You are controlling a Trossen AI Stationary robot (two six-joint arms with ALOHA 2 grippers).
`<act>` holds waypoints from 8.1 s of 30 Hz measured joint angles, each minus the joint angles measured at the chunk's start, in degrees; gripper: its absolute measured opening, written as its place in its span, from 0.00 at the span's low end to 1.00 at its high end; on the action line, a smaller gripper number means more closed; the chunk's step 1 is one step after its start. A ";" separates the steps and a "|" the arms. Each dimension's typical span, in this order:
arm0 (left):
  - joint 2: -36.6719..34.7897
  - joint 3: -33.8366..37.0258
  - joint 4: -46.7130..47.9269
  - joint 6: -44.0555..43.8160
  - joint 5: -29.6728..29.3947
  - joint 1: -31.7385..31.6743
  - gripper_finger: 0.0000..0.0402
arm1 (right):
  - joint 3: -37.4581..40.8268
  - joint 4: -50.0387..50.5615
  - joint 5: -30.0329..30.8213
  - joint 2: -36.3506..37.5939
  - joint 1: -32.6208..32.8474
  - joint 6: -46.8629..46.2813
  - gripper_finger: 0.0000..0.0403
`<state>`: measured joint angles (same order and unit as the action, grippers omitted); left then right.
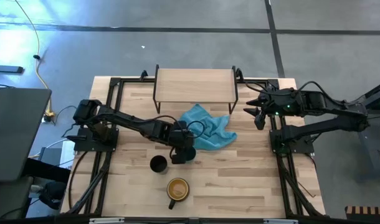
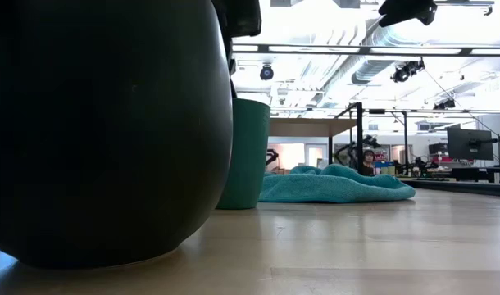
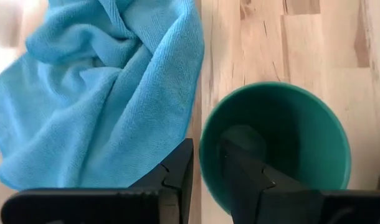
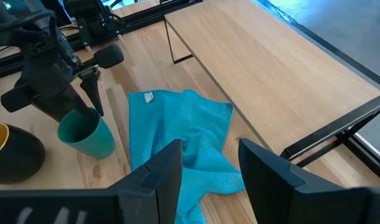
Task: Stack small to large cups/mugs on shelf
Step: Put the green cup on the shelf, then put the black cup on the shelf
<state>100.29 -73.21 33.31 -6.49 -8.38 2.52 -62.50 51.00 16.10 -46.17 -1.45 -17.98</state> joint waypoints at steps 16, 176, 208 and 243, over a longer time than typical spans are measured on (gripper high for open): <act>0.00 0.00 0.23 -1.30 3.21 -1.05 0.17 | 0.00 -0.01 0.02 0.00 -0.01 0.02 0.37; 4.31 -42.40 41.74 1.60 7.45 -48.63 0.00 | 0.02 0.22 0.04 -5.32 -0.02 -1.12 0.37; 5.66 -42.40 40.70 1.56 7.78 -48.63 0.00 | 0.02 0.66 0.04 -5.31 -0.02 -1.03 0.37; 5.57 -42.40 40.51 1.76 7.78 -48.63 0.28 | 0.02 0.67 0.04 -5.29 -0.01 0.02 0.37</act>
<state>105.86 -115.61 73.82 -4.73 -0.60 -46.11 -62.48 51.67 16.14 -51.46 -1.46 -17.96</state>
